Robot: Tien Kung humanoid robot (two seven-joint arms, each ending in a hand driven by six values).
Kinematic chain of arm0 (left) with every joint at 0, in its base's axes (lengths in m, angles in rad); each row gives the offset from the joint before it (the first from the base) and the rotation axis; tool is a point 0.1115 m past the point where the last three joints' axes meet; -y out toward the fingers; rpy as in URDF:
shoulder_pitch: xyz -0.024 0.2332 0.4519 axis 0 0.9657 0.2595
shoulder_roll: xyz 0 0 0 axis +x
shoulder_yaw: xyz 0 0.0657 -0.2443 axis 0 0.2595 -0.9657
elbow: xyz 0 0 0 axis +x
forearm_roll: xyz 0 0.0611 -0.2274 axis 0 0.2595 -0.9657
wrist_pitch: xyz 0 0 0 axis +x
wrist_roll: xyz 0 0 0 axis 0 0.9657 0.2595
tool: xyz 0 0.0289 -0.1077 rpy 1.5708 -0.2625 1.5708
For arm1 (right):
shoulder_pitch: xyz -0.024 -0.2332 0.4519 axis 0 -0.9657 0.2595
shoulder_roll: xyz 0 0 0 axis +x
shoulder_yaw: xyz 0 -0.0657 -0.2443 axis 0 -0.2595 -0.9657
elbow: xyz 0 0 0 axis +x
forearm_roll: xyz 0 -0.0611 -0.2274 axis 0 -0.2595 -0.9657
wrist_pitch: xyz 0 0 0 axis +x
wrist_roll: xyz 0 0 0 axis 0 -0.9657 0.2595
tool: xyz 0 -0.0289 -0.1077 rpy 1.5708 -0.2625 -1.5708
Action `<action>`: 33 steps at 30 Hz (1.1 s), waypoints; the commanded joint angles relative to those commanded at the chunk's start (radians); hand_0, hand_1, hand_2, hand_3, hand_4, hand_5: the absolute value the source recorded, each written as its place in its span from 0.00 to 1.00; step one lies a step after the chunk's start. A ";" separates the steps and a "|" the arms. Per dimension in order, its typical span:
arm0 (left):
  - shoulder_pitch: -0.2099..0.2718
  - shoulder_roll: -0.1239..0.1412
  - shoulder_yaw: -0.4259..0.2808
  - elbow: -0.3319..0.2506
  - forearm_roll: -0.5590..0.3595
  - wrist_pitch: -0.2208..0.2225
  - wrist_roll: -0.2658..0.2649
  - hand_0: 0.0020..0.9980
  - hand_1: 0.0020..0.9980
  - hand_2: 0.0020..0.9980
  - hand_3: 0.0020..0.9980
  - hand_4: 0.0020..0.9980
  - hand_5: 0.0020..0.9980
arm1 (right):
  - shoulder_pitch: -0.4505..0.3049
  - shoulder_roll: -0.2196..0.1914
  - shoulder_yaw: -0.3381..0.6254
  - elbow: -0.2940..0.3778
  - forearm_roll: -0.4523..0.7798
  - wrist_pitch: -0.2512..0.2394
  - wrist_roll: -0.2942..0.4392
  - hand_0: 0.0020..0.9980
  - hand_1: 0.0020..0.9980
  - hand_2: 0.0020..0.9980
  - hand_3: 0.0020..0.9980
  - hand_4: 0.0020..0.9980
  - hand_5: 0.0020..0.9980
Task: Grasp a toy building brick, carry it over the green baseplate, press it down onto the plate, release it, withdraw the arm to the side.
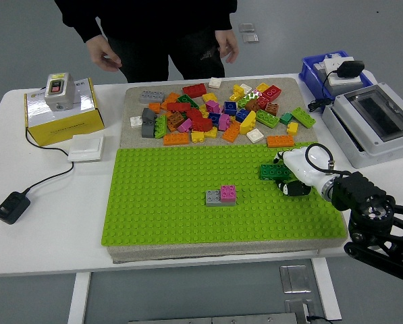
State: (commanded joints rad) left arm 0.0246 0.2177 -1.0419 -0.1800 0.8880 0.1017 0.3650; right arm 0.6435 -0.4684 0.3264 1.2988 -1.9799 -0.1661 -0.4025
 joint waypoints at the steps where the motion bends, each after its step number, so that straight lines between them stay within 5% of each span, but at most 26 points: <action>1: 0.000 0.000 0.001 0.000 0.000 0.000 0.000 0.65 0.64 0.58 0.66 0.37 0.54 | 0.000 0.000 0.000 -0.001 0.001 -0.003 0.001 0.00 0.14 0.49 0.69 0.64 0.35; 13: 0.001 -0.001 0.000 0.000 0.004 -0.001 -0.001 0.65 0.63 0.59 0.66 0.36 0.56 | 0.000 0.000 0.010 -0.005 0.006 -0.024 0.010 0.00 0.13 0.42 0.59 0.63 0.36; 14: 0.002 -0.002 0.000 0.000 0.005 -0.001 -0.001 0.65 0.64 0.59 0.66 0.36 0.57 | 0.000 -0.001 0.011 -0.002 0.007 -0.025 0.011 0.00 0.12 0.40 0.53 0.62 0.36; 22: 0.003 -0.003 0.000 0.000 0.007 -0.002 -0.001 0.65 0.64 0.59 0.66 0.36 0.57 | -0.001 -0.009 0.019 0.015 0.014 -0.027 0.013 0.00 0.12 0.39 0.52 0.62 0.37; 33: 0.005 -0.001 -0.003 0.000 0.012 -0.002 0.001 0.65 0.64 0.59 0.66 0.35 0.59 | -0.028 -0.087 0.018 0.174 0.012 -0.037 0.021 0.00 0.12 0.39 0.52 0.62 0.37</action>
State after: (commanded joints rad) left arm 0.0299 0.2169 -1.0451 -0.1800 0.8997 0.0992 0.3662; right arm 0.6155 -0.5551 0.3446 1.4723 -1.9679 -0.2028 -0.3815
